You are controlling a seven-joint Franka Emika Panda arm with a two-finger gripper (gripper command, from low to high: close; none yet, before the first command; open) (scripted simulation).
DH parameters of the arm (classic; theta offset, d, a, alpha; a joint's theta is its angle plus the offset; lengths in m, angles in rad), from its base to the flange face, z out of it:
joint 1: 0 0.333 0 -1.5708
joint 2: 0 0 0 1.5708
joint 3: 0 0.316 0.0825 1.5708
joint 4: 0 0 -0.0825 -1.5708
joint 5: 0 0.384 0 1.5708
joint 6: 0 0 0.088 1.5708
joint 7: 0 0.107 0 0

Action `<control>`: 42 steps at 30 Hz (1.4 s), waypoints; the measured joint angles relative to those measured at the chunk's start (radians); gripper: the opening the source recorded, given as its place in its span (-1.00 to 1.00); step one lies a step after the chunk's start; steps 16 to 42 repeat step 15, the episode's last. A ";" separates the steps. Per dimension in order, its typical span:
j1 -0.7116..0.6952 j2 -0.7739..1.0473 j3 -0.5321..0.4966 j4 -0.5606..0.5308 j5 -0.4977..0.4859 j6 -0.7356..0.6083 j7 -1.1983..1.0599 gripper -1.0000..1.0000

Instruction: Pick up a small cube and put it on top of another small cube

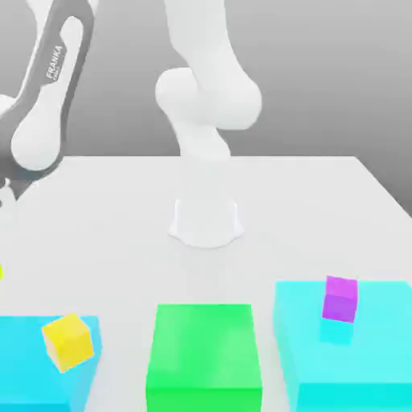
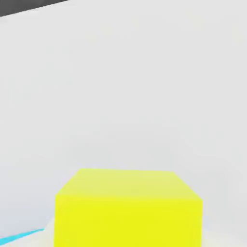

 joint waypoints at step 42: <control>0.098 0.156 0.079 0.238 -0.028 -0.082 0.007 1.00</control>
